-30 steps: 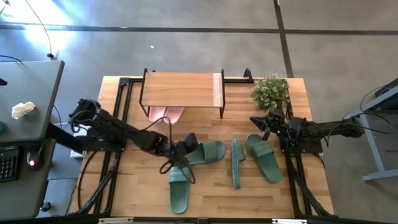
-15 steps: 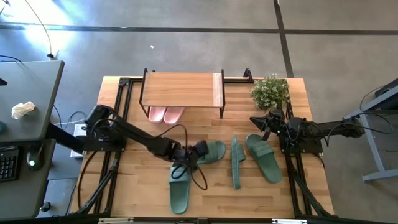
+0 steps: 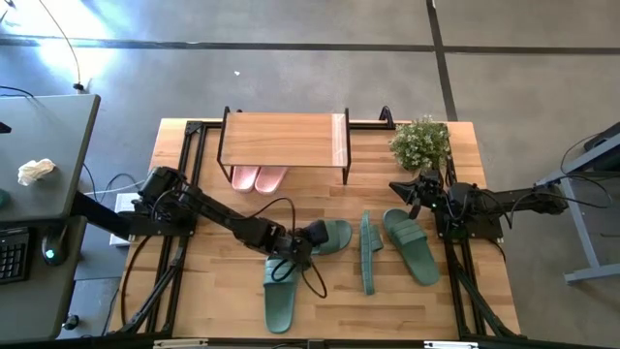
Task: Pick and place slides into the shelf
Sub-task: Put the right green slipper on the bottom shelf
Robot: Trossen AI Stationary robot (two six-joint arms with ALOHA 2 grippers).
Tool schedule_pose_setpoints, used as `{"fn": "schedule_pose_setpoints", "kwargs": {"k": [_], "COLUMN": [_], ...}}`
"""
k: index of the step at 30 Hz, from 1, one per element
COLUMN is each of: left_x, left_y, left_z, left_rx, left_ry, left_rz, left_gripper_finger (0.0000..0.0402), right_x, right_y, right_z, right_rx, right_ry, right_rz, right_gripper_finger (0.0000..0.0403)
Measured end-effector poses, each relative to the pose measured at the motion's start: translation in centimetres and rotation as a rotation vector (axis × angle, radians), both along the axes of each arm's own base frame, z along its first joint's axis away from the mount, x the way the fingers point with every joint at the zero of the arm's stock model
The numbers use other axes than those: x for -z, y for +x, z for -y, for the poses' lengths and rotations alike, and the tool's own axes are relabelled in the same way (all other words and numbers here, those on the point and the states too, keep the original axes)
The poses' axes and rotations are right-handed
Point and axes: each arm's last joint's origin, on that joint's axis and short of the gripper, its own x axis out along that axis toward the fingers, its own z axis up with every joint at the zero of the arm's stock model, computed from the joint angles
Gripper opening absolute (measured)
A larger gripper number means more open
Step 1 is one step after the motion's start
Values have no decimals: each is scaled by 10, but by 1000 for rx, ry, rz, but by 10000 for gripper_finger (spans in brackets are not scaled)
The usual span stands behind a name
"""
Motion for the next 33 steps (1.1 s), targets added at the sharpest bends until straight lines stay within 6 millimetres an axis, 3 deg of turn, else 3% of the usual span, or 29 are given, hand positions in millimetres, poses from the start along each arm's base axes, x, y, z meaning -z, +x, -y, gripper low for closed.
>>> {"fn": "schedule_pose_setpoints", "kwargs": {"k": [10,33], "left_x": [9,8], "left_y": [-1,-3], "left_z": [-3,-7], "left_rx": [-22,-24], "left_ry": [-12,23], "left_rz": [-43,-75], "left_gripper_finger": [65,65], "right_x": [0,0], "right_y": [0,0], "right_z": [0,1], "right_rx": [0,20], "right_ry": [-1,-25], "right_rz": [-1,-10], "right_gripper_finger": [0,0]}}
